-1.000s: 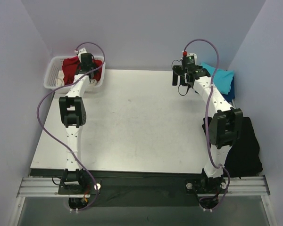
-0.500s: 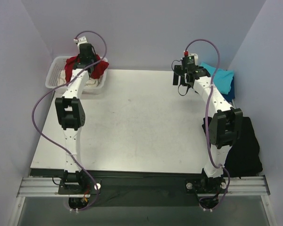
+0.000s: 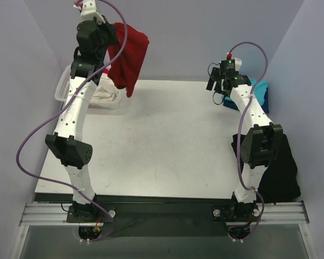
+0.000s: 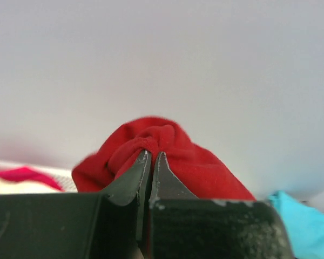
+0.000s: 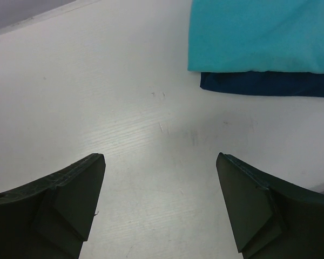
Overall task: Fold and stack the t-shirts
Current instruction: Move the tshirt to the center of the board
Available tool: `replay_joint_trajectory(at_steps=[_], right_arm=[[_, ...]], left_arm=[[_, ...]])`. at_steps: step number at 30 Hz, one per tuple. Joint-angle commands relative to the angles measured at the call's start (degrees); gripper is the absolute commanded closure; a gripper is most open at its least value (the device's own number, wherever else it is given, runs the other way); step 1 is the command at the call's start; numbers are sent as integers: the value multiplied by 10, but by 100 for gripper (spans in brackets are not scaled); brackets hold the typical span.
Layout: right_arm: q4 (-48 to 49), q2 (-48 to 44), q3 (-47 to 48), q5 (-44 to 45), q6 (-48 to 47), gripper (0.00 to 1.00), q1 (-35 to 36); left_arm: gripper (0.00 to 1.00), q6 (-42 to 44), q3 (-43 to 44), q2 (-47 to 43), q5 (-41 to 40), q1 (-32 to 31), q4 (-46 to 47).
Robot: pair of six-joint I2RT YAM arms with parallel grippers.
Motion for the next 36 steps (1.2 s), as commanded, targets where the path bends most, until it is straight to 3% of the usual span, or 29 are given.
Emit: replay_joint_trajectory(at_steps=[1,10,13,17,20,22,25,27,28,31,36], right_arm=[[-5,4,19,-6,20,13,3],[-5,-20,-14,9,34,13,-8],[-5,-36,-36,14,37,13,-11],[-5,-47,-61,17,35,13,-12],[-5,-52,-75,20,32,13,-14],[-5,-56,-81,25,31,14,-13],[-5,-58,-90,28,31,14,-14],[-7,-58,-91,24,31,14,-13],[-6,-57,-92,20,33,14,-14],[-18,-55,-88,-6,12,16,-1],[-23,-52,-104,-33,-29,33,36]], left_arm=[[100,-5,27,-58,60,-4,75],[100,-80,-86,-140,310,-50,108],[100,-118,-173,-154,455,-53,122],[100,-103,-322,-166,528,-73,102],[100,-22,-353,-172,487,-114,43],[100,54,-337,-163,440,-154,-30],[100,100,-301,-124,363,-190,-109],[100,93,-313,-116,309,-191,-128],[100,82,-322,-115,235,-190,-130],[100,52,-360,-122,118,-176,-117],[100,1,-372,-117,32,-127,-109]])
